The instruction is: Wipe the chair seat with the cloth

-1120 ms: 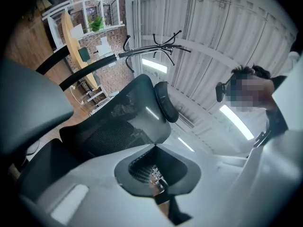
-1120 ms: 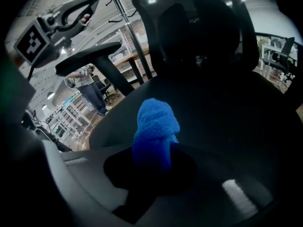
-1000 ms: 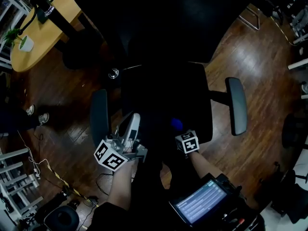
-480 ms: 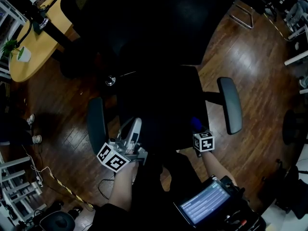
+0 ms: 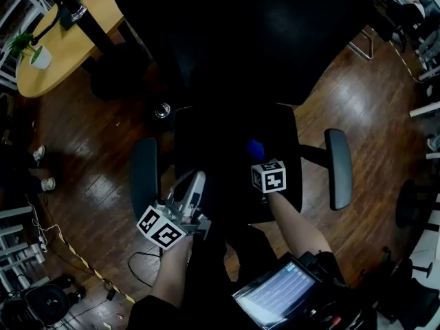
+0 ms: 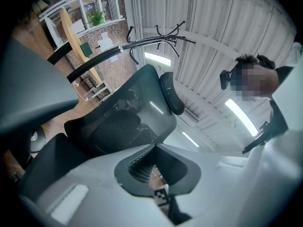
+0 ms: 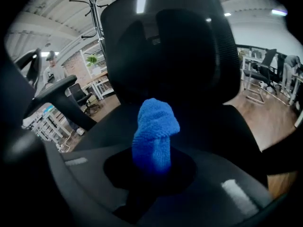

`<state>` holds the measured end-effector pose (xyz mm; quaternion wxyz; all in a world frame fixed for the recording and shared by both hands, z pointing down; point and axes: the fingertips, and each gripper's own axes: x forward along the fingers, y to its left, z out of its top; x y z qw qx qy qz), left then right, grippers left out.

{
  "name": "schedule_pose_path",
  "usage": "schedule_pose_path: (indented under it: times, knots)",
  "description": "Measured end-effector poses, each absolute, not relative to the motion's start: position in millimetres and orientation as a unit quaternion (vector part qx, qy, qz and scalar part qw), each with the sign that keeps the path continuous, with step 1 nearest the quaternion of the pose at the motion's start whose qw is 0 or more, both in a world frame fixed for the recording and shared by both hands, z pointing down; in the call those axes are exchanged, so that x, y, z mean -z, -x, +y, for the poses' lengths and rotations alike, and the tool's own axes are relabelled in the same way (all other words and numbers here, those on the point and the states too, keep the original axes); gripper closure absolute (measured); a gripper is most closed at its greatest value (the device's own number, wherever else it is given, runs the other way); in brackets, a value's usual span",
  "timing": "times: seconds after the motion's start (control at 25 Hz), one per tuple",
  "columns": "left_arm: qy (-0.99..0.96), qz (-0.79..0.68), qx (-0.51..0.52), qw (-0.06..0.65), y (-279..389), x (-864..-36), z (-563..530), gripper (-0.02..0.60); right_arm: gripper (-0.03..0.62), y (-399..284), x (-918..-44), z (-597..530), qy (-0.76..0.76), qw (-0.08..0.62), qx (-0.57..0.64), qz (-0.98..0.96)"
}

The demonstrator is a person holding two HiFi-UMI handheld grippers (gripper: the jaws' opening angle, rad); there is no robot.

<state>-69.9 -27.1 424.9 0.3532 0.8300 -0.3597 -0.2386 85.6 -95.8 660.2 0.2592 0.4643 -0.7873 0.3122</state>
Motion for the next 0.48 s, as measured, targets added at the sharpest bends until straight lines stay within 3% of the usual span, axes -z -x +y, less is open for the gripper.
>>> schedule_pose_path:
  times: [0.32,0.48]
  knots:
    - [-0.807,-0.398,0.262,0.350,98,-434,-43,0.589,0.548,90,-651,-197,-0.335,0.258,-0.299,-0.855]
    - [-0.810,-0.398,0.253,0.349,93,-439,-51,0.589,0.549,133,-680,-209,-0.316,0.275,-0.291,-0.860]
